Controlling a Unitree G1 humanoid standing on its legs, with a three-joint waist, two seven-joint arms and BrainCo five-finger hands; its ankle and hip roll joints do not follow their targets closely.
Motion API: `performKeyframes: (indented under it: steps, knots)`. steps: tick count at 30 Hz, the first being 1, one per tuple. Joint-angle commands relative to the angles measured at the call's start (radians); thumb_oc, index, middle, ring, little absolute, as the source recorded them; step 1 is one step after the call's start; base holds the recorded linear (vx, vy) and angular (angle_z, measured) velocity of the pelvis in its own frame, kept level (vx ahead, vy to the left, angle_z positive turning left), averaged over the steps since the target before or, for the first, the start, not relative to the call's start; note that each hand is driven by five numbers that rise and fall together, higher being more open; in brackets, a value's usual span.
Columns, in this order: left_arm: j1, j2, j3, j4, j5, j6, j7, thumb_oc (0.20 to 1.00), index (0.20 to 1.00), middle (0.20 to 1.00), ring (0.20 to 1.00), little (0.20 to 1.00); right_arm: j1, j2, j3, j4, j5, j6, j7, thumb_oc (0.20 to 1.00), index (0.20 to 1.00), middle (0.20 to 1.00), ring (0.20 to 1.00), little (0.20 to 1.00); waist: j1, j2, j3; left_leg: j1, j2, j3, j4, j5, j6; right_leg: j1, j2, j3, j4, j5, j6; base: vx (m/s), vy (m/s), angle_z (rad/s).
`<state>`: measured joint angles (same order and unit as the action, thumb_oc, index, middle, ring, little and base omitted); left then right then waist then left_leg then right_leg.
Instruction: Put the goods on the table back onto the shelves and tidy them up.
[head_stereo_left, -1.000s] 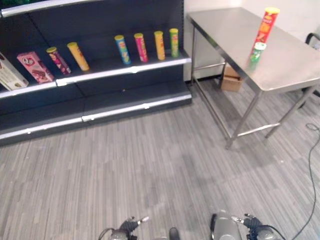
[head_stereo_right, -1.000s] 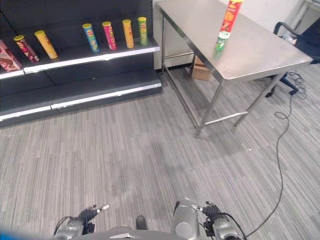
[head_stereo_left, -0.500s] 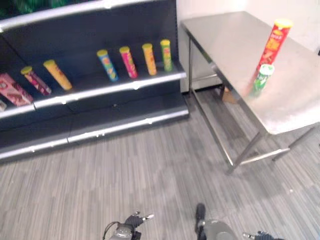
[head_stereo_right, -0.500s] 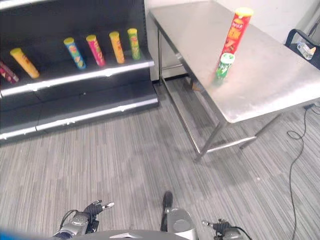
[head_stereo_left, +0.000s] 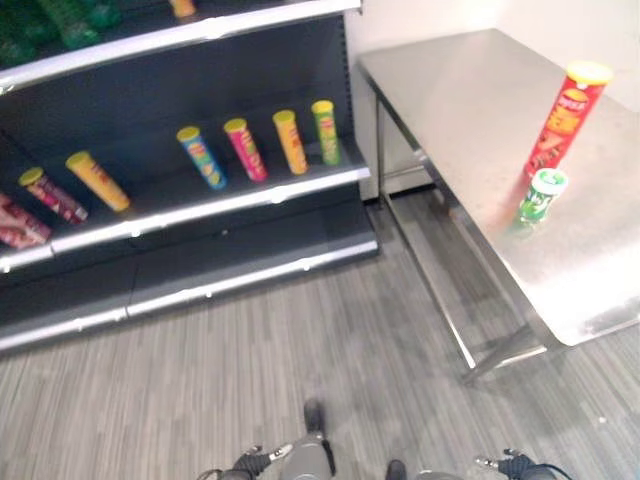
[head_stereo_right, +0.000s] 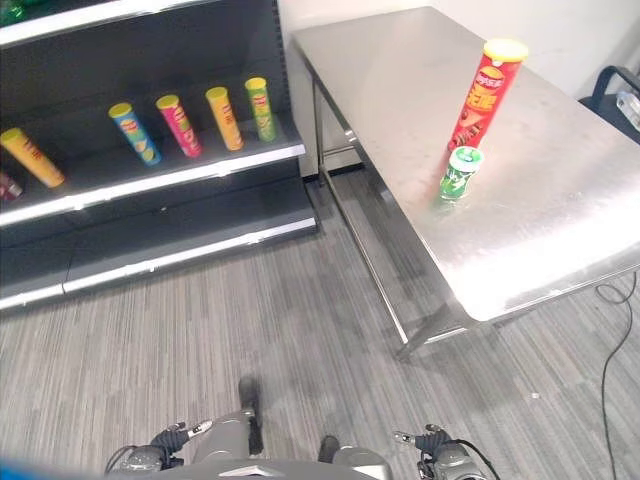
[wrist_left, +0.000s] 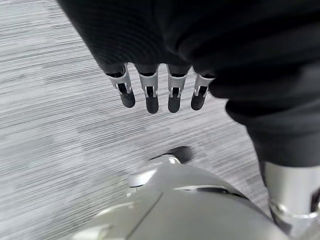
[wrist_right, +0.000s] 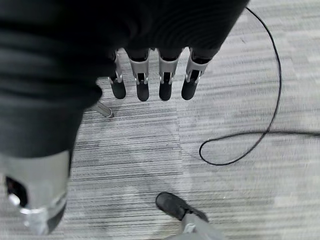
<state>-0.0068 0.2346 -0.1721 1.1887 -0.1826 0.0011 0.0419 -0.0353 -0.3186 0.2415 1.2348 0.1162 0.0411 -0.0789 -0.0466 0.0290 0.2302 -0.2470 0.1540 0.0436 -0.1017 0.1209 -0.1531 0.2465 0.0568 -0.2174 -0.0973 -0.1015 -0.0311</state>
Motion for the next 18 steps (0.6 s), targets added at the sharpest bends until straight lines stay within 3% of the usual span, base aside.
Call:
performKeyframes:
  steps: [1,5,8,14,16,17,18]
  knots:
    - [-0.031,0.01,-0.032,-0.003,-0.004,-0.016,0.013,1.0,1.0,1.0,1.0,1.0,0.028,-0.037,-0.033,-0.005,-0.009,-0.006,-0.009,1.0,1.0,1.0,1.0,1.0,0.021,0.012,0.028,0.028,0.021,0.009,0.03,0.086,-0.042,-0.012,-0.071,0.069,0.01,-0.082,0.118,0.3,0.15,-0.9]
    - [-0.011,0.011,-0.014,0.027,0.001,-0.018,0.01,1.0,1.0,1.0,1.0,1.0,0.033,-0.033,-0.042,0.016,-0.028,-0.004,-0.001,1.0,1.0,1.0,1.0,1.0,0.038,0.019,-0.003,0.063,0.01,-0.026,0.032,0.093,-0.037,0.018,-0.087,0.141,0.01,-0.105,0.129,0.31,0.211,-0.86]
    - [-0.006,0.02,-0.008,0.039,0.005,-0.02,0.014,1.0,1.0,1.0,1.0,1.0,0.033,-0.026,-0.055,0.021,-0.026,0.001,0.007,1.0,1.0,1.0,1.0,1.0,0.041,-0.01,-0.026,0.079,-0.012,0.007,0.074,0.051,-0.003,0.031,-0.145,0.167,0.021,-0.093,0.156,0.27,0.237,-0.76]
    - [-0.04,0.056,-0.027,0.016,0.029,-0.022,0.005,1.0,1.0,1.0,1.0,1.0,0.035,-0.033,-0.102,0.032,-0.004,0.006,0.013,1.0,1.0,1.0,1.0,1.0,0.017,-0.04,-0.049,0.107,-0.07,0.07,0.119,-0.051,0.08,-0.091,-0.221,0.197,0.243,-0.068,0.216,0.15,0.239,-0.19]
    - [-0.059,0.069,-0.031,-0.008,0.024,-0.024,0.009,1.0,1.0,1.0,1.0,1.0,0.038,-0.05,-0.141,0.03,0.019,-0.001,-0.006,1.0,1.0,1.0,1.0,1.0,-0.001,-0.042,-0.037,0.131,-0.092,0.09,0.116,-0.08,0.107,-0.166,-0.235,0.213,0.374,-0.009,0.225,0.06,0.21,-0.17]
    - [-0.059,0.069,-0.031,-0.008,0.024,-0.024,0.009,1.0,1.0,1.0,1.0,1.0,0.038,-0.05,-0.141,0.03,0.019,-0.001,-0.006,1.0,1.0,1.0,1.0,1.0,-0.001,-0.042,-0.037,0.131,-0.092,0.09,0.116,-0.08,0.107,-0.167,-0.235,0.214,0.374,-0.009,0.225,0.08,0.249,-0.17]
    - [-0.076,0.086,-0.032,-0.027,0.023,-0.025,0.013,1.0,1.0,1.0,1.0,1.0,0.048,-0.078,-0.183,0.024,0.033,-0.004,-0.028,1.0,1.0,1.0,1.0,1.0,-0.023,-0.049,-0.017,0.165,-0.116,0.106,0.118,-0.107,0.134,-0.223,-0.256,0.216,0.497,0.069,0.217,0.08,0.231,-0.12]
